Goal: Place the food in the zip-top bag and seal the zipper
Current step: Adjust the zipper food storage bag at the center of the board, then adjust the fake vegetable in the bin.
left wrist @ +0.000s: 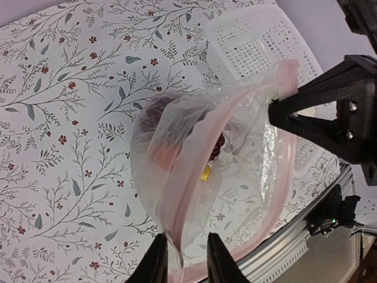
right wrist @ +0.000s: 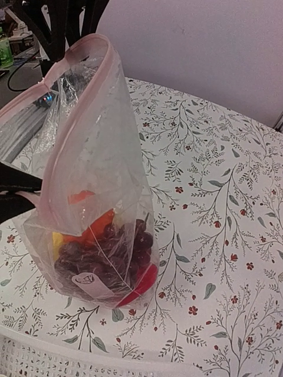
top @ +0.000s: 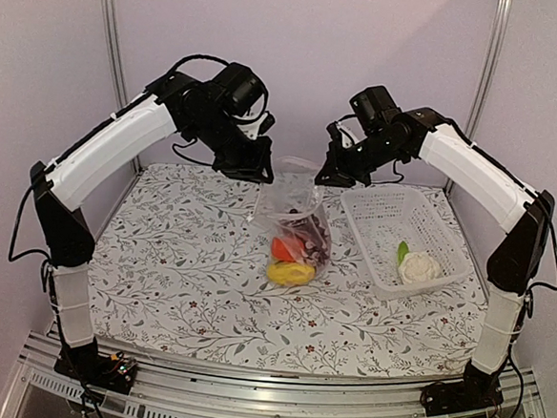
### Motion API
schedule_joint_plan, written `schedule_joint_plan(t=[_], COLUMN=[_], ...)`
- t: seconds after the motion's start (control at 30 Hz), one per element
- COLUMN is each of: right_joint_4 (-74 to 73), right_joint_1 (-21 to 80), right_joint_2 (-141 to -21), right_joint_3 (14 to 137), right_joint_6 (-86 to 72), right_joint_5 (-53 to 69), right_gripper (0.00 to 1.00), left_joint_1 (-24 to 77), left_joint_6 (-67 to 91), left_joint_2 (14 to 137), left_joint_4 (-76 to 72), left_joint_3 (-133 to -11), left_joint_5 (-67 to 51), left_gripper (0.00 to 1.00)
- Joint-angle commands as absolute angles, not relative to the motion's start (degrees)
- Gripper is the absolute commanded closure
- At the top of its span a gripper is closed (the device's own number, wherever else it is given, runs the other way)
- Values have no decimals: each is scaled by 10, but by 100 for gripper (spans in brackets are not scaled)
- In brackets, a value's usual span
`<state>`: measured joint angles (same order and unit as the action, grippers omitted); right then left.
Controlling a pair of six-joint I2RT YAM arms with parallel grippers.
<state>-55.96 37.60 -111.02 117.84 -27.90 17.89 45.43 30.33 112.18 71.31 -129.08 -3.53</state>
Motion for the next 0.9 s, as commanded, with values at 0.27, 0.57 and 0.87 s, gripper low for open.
schedule_joint_plan(t=[0.27,0.57,0.87], right_joint_4=[-557,-581,-627], right_joint_1=[381,381,362], right_joint_2=[-1068,-1071,-1008], right_joint_3=[1184,1211,1176], right_joint_6=[-284,-292,-275], right_joint_5=[184,206,165], right_gripper=[97,89,63], left_joint_1=[447,442,430], left_joint_6=[280,270,271], left_joint_2=[1163,1170,1140], left_joint_4=[687,668,659], left_joint_3=[-1321,-1333,-1286], left_joint_5=[-8,-7,-5], left_gripper=[70,100,100])
